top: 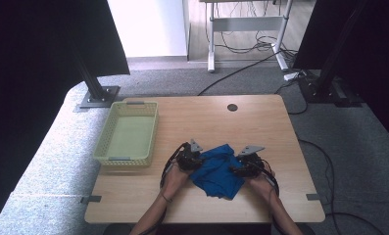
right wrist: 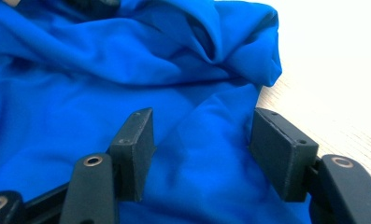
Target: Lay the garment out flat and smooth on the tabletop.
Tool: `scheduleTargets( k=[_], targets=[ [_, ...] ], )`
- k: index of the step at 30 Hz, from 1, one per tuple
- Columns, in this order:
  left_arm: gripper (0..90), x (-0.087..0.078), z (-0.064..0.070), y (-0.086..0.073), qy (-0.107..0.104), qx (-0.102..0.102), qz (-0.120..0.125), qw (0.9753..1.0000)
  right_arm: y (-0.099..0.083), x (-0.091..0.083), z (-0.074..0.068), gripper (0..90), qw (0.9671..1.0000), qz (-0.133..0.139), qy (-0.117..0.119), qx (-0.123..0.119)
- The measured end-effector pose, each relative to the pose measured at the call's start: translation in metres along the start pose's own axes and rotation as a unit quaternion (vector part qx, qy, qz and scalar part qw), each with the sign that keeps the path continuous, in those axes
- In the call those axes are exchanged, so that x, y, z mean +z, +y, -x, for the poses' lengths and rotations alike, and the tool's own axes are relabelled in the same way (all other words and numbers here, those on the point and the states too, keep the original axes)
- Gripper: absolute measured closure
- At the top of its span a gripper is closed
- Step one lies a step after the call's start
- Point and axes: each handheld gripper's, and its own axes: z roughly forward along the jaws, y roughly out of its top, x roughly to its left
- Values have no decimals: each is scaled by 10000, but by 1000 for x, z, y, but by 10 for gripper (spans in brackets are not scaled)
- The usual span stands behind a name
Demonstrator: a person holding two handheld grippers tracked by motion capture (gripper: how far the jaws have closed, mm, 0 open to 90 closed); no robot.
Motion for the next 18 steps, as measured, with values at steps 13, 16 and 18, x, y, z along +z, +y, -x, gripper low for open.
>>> scheduleTargets(
  k=[13,16,18],
  targets=[
    [783,-15,-47,-17,645,-776,-155,9948,-8,-8,6,397,9998,34,156,-130],
    [757,-19,-53,-18,761,-852,-193,9933,-9,-9,7,397,9997,27,185,-128],
    [727,-22,-54,-17,782,-853,-113,9932,-10,-10,8,397,9997,22,203,-145]
  ],
)
